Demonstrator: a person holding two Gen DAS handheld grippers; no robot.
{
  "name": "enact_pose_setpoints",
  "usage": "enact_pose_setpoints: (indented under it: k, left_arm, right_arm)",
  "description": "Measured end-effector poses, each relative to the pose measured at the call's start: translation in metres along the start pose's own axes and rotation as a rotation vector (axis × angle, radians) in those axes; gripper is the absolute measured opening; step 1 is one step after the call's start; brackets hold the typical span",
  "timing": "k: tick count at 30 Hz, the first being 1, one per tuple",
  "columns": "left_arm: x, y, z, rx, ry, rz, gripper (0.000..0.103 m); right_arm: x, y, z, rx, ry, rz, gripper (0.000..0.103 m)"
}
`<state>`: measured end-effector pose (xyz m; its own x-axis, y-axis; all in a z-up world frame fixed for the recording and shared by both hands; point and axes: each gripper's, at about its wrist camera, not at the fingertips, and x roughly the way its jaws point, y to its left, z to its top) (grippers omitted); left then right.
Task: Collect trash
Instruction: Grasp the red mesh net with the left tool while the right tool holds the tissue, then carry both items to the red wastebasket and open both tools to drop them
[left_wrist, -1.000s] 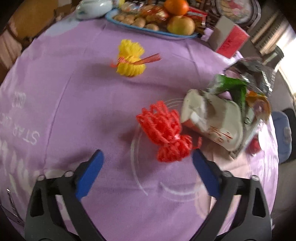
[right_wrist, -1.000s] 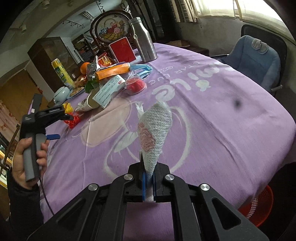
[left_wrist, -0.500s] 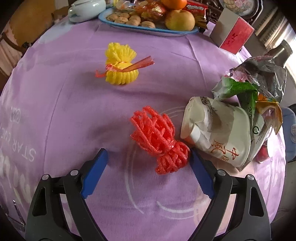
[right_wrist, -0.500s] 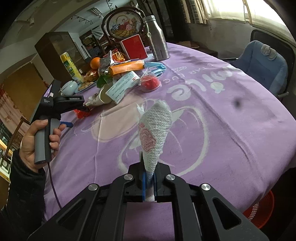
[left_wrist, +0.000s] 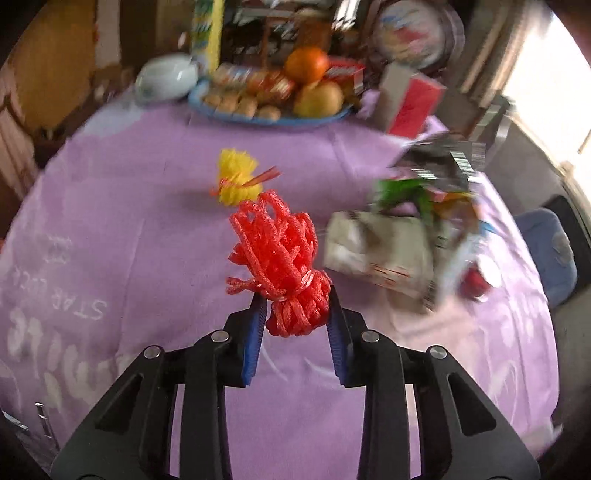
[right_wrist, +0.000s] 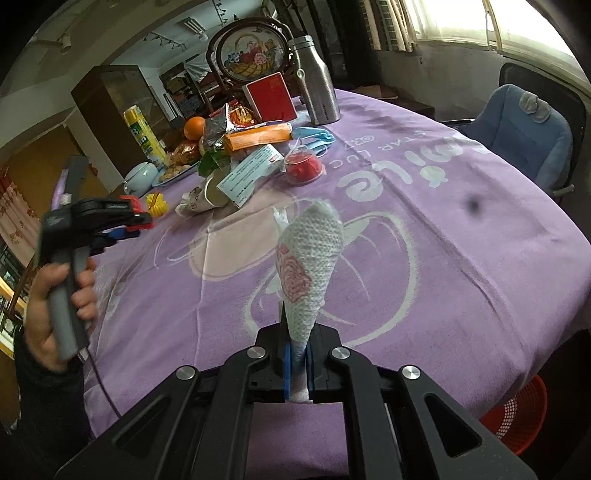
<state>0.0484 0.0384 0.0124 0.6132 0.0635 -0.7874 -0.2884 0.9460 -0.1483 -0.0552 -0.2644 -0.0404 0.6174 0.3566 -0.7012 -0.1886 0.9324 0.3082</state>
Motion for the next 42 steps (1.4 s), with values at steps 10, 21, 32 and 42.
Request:
enact_pose_setpoints:
  k: [10, 21, 32, 42]
  left_arm:
    - [-0.071, -0.058, -0.038, 0.253, -0.157, -0.177, 0.033]
    - [-0.113, -0.194, -0.143, 0.745, -0.122, -0.512, 0.032]
    - [-0.063, -0.372, -0.31, 1.147, 0.227, -0.744, 0.032]
    - [0.095, -0.483, -0.443, 1.228, 0.673, -0.616, 0.032]
  right_arm:
    - [-0.034, 0.005, -0.003, -0.083, -0.174, -0.133, 0.007]
    - [-0.086, -0.086, -0.041, 0.048, -0.263, -0.244, 0.007]
    - [-0.082, -0.303, -0.164, 0.565, -0.077, -0.434, 0.008]
    - [0.023, -0.44, -0.276, 1.043, 0.162, -0.255, 0.008]
